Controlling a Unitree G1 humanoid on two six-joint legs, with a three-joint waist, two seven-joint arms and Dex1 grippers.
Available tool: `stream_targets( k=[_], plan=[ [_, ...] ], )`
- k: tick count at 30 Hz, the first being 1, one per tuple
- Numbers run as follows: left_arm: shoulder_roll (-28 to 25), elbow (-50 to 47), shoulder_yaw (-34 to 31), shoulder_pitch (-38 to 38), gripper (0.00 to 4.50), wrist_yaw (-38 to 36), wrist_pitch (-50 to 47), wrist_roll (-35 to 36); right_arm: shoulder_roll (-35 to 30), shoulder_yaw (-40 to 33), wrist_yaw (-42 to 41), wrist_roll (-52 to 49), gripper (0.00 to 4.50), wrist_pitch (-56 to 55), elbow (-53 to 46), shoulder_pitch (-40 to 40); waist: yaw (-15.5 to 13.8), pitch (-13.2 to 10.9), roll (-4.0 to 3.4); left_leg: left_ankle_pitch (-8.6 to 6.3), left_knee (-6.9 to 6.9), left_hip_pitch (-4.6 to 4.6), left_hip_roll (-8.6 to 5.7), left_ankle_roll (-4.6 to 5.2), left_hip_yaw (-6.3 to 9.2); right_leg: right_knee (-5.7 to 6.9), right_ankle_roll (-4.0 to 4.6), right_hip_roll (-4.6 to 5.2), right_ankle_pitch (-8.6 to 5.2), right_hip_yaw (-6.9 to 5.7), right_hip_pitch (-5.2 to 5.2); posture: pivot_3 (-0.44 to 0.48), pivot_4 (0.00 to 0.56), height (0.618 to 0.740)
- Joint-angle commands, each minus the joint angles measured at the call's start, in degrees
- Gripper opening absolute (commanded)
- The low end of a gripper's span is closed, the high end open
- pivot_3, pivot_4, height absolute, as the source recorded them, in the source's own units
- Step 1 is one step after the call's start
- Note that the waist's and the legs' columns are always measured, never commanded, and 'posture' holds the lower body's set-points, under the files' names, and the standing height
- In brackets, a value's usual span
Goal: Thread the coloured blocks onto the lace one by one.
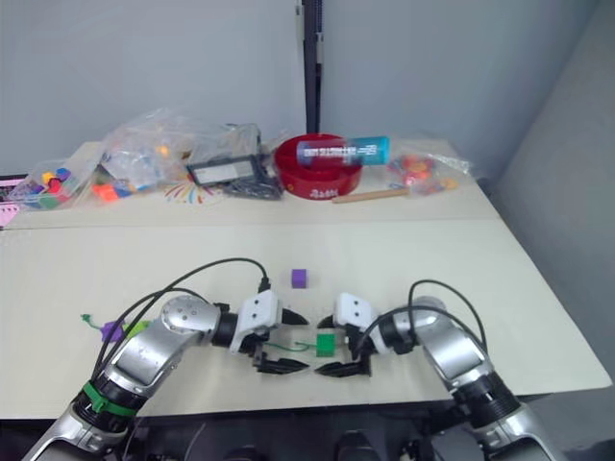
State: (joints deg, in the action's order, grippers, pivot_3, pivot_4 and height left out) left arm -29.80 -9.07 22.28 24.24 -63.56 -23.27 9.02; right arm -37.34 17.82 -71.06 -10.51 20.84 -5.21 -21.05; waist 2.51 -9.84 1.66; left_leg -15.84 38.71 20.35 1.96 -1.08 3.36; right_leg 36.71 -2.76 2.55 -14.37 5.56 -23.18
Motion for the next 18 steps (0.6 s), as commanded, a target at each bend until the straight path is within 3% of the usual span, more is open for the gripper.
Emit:
stream_targets(
  k=[1,13,18],
  plan=[
    [2.7,1.9,2.0,1.7,4.13,1.7,2.2,-1.6,-3.1,-3.2,-0.1,-1.6,4.5,0.7,-3.6,2.4,-0.3,0.0,0.01,0.0,0.0,0.06,-0.01,0.0,0.0,-0.06,0.03,0.01,0.02,-0.01,-0.01,0.0,0.15,0.74],
    [7.7,7.3,5.3,3.0,4.13,2.0,4.6,-3.2,-5.5,-5.2,3.1,-1.3,4.5,-1.2,-3.2,5.7,-0.2,0.0,0.04,-0.04,-0.01,0.13,-0.02,0.07,-0.03,-0.22,0.14,0.03,0.09,0.01,-0.03,0.0,0.15,0.74],
    [8.4,8.2,5.2,3.8,2.59,1.8,4.7,-3.2,-5.7,-5.1,3.2,-1.5,4.5,-1.1,-3.3,5.9,-0.2,0.0,0.04,-0.04,0.0,0.14,-0.02,0.07,-0.03,-0.22,0.15,0.03,0.1,0.01,-0.03,0.0,0.15,0.74]
  ],
)
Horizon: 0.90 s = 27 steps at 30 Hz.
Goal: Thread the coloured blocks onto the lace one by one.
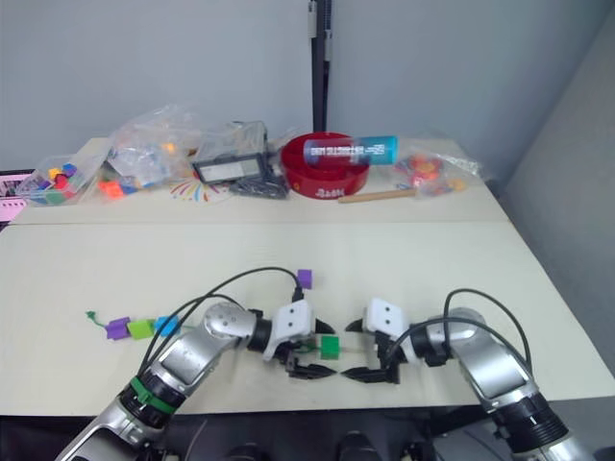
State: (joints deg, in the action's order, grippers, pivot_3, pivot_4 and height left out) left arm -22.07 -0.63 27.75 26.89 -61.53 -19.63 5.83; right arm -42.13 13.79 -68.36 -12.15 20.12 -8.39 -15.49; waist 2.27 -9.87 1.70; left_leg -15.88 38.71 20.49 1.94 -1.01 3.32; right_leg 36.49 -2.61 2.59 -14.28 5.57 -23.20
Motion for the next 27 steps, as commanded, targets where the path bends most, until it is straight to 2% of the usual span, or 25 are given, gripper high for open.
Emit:
stream_targets(
  k=[1,4,9,12,16,17,18,23,27],
  plan=[
    [0.8,0.1,-0.2,1.3,2.26,-0.2,1.2,0.0,-0.9,-1.0,0.5,0.2,4.5,-0.4,0.0,0.3,0.0,0.0,0.0,0.0,0.0,0.0,0.0,0.0,0.0,0.0,0.0,0.0,0.0,0.0,0.0,0.0,0.15,0.74],
    [1.0,0.5,-0.1,1.4,1.3,-0.2,1.5,-0.2,-0.9,-0.9,0.5,0.3,4.5,-0.4,0.3,0.3,0.0,0.0,0.0,0.0,0.0,0.0,0.0,0.0,0.0,0.0,0.0,0.0,0.0,0.0,0.0,0.0,0.15,0.74],
    [0.7,0.4,0.1,1.3,1.21,-0.8,2.1,-0.2,-0.9,-0.7,0.8,0.6,4.5,-0.7,0.8,0.2,0.0,0.0,0.0,0.0,0.0,-0.01,0.0,0.0,0.0,0.0,0.01,0.0,0.0,0.0,0.01,0.0,0.15,0.74],
    [0.3,0.0,0.1,1.2,1.21,-1.3,2.1,-0.1,-0.6,-0.3,1.4,1.3,3.71,-1.0,1.6,-0.3,0.0,0.0,0.0,0.0,0.0,-0.01,0.0,0.0,0.0,0.0,0.01,0.0,0.0,0.0,0.01,0.0,0.15,0.74],
    [0.0,-0.1,-0.1,1.2,1.21,-1.8,2.2,-0.1,-0.7,0.0,1.6,1.7,2.22,-1.4,2.4,-0.7,0.0,0.0,0.0,0.0,0.0,-0.01,0.0,0.0,0.0,0.0,0.01,0.0,0.0,0.0,0.01,0.0,0.15,0.74],
    [0.0,-0.1,-0.1,1.3,1.21,-1.8,2.1,-0.1,-0.8,0.0,1.6,1.8,2.04,-1.5,2.6,-0.8,0.0,0.0,0.0,0.0,0.0,-0.01,0.0,0.0,0.0,0.0,0.01,0.0,0.0,0.0,0.01,0.0,0.15,0.74],
    [0.0,-0.1,-0.1,1.3,1.21,-1.8,2.2,-0.1,-0.8,0.1,1.6,1.8,1.58,-1.6,2.7,-0.9,0.0,0.0,0.0,0.0,0.0,-0.01,0.0,0.0,0.0,0.0,0.01,0.0,0.0,0.0,0.01,0.0,0.15,0.74],
    [-0.2,0.0,-0.2,1.3,1.21,-2.0,2.2,-0.1,-0.5,0.0,1.4,1.7,0.03,-2.2,2.6,-1.0,0.0,0.0,0.0,0.0,0.0,-0.02,0.01,0.0,0.01,0.01,0.01,-0.01,0.01,0.0,0.01,0.0,0.15,0.74],
    [-0.8,0.2,-0.6,1.3,1.21,-2.1,2.3,-0.2,-0.5,0.3,1.1,1.9,0.0,-3.3,2.5,-1.1,0.0,0.0,0.01,0.0,0.0,-0.04,0.01,0.0,-0.01,0.03,0.01,-0.01,0.01,0.01,0.02,0.0,0.15,0.74]
  ],
)
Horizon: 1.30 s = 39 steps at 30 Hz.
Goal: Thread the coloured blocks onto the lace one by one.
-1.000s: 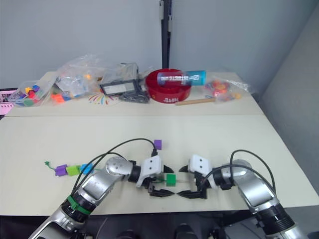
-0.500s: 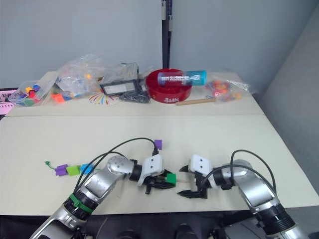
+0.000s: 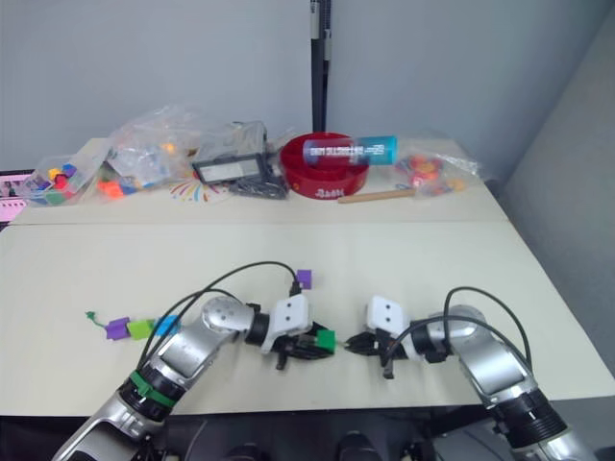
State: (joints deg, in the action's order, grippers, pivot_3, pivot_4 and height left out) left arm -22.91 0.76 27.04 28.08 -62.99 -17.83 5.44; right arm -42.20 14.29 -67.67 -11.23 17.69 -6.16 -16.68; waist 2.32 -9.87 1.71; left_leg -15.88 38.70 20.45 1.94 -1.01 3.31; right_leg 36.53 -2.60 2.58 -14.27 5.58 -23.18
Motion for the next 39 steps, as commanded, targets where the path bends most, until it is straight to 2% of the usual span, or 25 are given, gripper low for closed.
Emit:
stream_targets(
  k=[1,6,11,16,20,26,30,35,37,39],
  plan=[
    [-0.4,-1.1,-0.2,0.0,1.21,-0.8,0.6,0.2,-0.5,-0.2,0.2,1.0,0.0,-1.1,0.3,0.0,0.0,0.0,0.0,0.0,0.0,0.0,0.0,0.0,0.0,0.0,0.0,0.0,0.0,0.0,0.0,0.0,0.15,0.74],
    [-4.3,-2.5,-2.7,-1.8,1.21,-1.8,1.1,1.1,-1.2,-0.5,-0.7,1.2,0.0,-2.2,1.0,-0.7,0.2,0.0,0.0,0.0,0.0,-0.01,0.01,0.0,0.0,0.02,0.0,0.0,0.0,0.0,0.0,0.0,0.15,0.74],
    [-14.5,-2.5,-9.6,-7.5,1.21,-5.1,5.3,3.4,-2.9,-0.9,-2.4,0.9,0.0,-2.5,0.7,-0.9,0.5,0.0,-0.01,0.0,-0.08,-0.13,0.06,0.0,-0.02,0.12,0.05,-0.04,-0.03,0.01,-0.03,0.0,0.15,0.74],
    [-25.1,5.3,-16.3,-12.8,1.21,-9.4,14.0,4.2,-3.7,-0.7,-3.1,1.1,0.0,-2.7,0.7,-1.0,1.1,0.0,0.0,0.0,-0.17,-0.21,0.12,0.01,-0.05,0.17,0.09,-0.07,-0.08,-0.01,-0.03,0.0,0.15,0.74],
    [-32.4,18.7,-20.8,-13.7,1.21,-12.6,23.9,3.4,-3.6,-0.4,-3.3,1.1,0.0,-2.8,0.7,-1.1,2.0,0.0,0.0,0.0,-0.38,-0.35,0.16,0.0,-0.09,0.21,0.01,-0.11,-0.23,-0.01,-0.03,0.0,0.15,0.74],
    [-36.4,31.2,-21.9,-13.2,1.21,-16.5,33.1,2.8,-3.2,0.0,-3.8,1.5,0.0,-3.2,1.2,-1.8,2.2,0.0,-0.23,0.0,-0.68,-0.66,0.25,0.01,-0.13,0.49,0.15,-0.23,-0.5,0.0,-0.03,0.0,0.15,0.74],
    [-36.7,32.5,-23.1,-14.2,1.21,-17.2,35.4,3.5,-3.0,0.2,-4.1,1.7,0.0,-3.5,1.9,-2.6,2.4,0.0,-0.27,0.0,-0.7,-0.71,0.26,0.01,-0.16,0.5,0.16,-0.23,-0.5,0.02,-0.05,0.0,0.15,0.74],
    [-35.7,30.0,-24.1,-14.3,1.21,-18.3,32.9,5.5,-2.2,0.9,-4.3,1.9,0.0,-3.3,1.9,-3.4,2.5,0.0,-0.29,0.0,-0.71,-0.69,0.26,0.01,-0.16,0.5,0.16,-0.23,-0.5,0.02,-0.05,0.0,0.15,0.74],
    [-35.9,27.3,-24.8,-14.2,2.24,-19.6,29.9,7.3,-1.9,1.2,-4.4,1.9,0.0,-2.8,1.6,-3.8,2.6,0.0,-0.3,0.0,-0.71,-0.67,0.27,0.01,-0.16,0.5,0.15,-0.23,-0.51,0.01,-0.07,0.0,0.15,0.74],
    [-36.1,24.8,-25.6,-14.2,2.85,-20.4,27.3,8.7,-1.8,1.2,-4.5,1.9,0.0,-2.7,1.5,-3.9,2.5,0.0,-0.29,0.0,-0.72,-0.55,0.26,0.01,-0.15,0.53,0.16,-0.23,-0.5,0.01,-0.18,0.0,0.15,0.74]
  ],
)
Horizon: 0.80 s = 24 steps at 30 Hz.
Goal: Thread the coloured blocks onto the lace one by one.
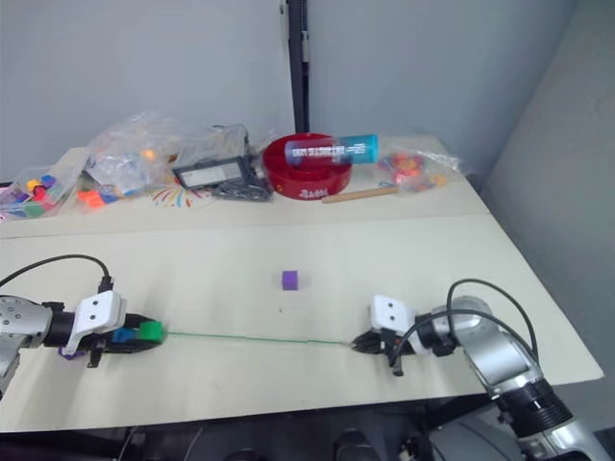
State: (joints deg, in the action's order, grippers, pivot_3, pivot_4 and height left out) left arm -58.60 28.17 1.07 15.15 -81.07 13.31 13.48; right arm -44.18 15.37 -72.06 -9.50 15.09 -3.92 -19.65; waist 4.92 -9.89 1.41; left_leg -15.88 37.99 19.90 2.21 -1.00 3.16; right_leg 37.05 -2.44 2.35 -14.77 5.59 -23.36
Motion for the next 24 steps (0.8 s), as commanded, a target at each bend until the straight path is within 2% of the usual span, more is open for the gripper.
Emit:
stream_targets(
  k=[1,4,6,10,14,16,19,24],
  plan=[
    [-0.7,-4.7,-0.3,-0.9,3.19,-2.4,-5.3,1.4,0.4,0.3,-0.2,0.1,0.0,0.3,-0.9,-1.2,-0.2,0.0,0.0,0.0,0.0,0.08,-0.01,0.0,0.0,0.0,0.02,0.01,0.01,0.0,-0.08,0.0,0.15,0.74],
    [-2.0,-10.8,-1.9,0.7,4.15,-3.0,-10.5,3.5,0.9,0.6,-0.3,-0.2,0.0,1.6,-1.7,-1.9,-0.8,0.0,0.11,0.01,0.01,0.48,-0.03,-0.02,-0.01,0.06,0.31,0.03,0.19,0.01,-0.52,0.0,0.15,0.74],
    [-2.4,-15.6,-2.6,1.7,4.15,-3.4,-15.2,5.7,1.1,1.2,-0.5,0.1,0.0,2.3,-1.9,-2.6,-1.0,-0.1,0.14,0.04,0.04,0.86,-0.02,-0.06,0.05,0.14,0.36,0.03,0.22,-0.04,-0.91,0.0,0.15,0.74],
    [-0.6,-29.8,-1.9,3.0,4.15,-1.4,-28.0,12.0,2.6,3.3,0.3,1.3,0.0,4.8,-2.6,-5.2,-1.1,-0.1,0.16,0.04,0.07,1.06,-0.03,-0.07,0.11,0.09,0.36,0.06,0.23,-0.1,-1.0,0.0,0.15,0.74],
    [6.3,-40.8,3.4,5.2,4.15,5.6,-35.6,12.4,4.2,5.9,1.2,3.3,0.0,7.9,-3.3,-8.0,-1.1,-0.1,0.15,0.04,0.07,1.09,-0.1,-0.07,0.1,0.06,0.31,0.13,0.22,-0.09,-0.99,0.0,0.15,0.74],
    [12.0,-43.4,7.3,6.5,4.15,10.1,-38.0,10.6,5.2,6.7,1.8,3.7,0.0,9.4,-3.9,-9.0,-1.1,-0.1,0.16,0.04,0.1,1.12,-0.11,-0.06,0.14,0.07,0.31,0.13,0.23,-0.1,-0.99,0.0,0.15,0.74],
    [19.4,-43.2,13.1,9.0,4.15,16.7,-39.4,5.7,6.8,7.6,3.3,4.7,0.0,11.4,-4.2,-10.6,-1.4,-0.1,0.17,0.04,0.22,1.15,-0.15,-0.07,0.21,0.12,0.31,0.13,0.24,-0.11,-0.98,0.0,0.15,0.74],
    [26.3,-37.5,19.3,10.8,4.15,20.0,-35.2,-0.8,7.8,8.3,4.7,5.4,0.0,13.1,-4.6,-11.1,-1.5,-0.1,0.16,0.04,0.34,1.18,-0.2,-0.06,0.24,0.12,0.27,0.15,0.3,-0.1,-0.96,0.0,0.15,0.74]
  ],
)
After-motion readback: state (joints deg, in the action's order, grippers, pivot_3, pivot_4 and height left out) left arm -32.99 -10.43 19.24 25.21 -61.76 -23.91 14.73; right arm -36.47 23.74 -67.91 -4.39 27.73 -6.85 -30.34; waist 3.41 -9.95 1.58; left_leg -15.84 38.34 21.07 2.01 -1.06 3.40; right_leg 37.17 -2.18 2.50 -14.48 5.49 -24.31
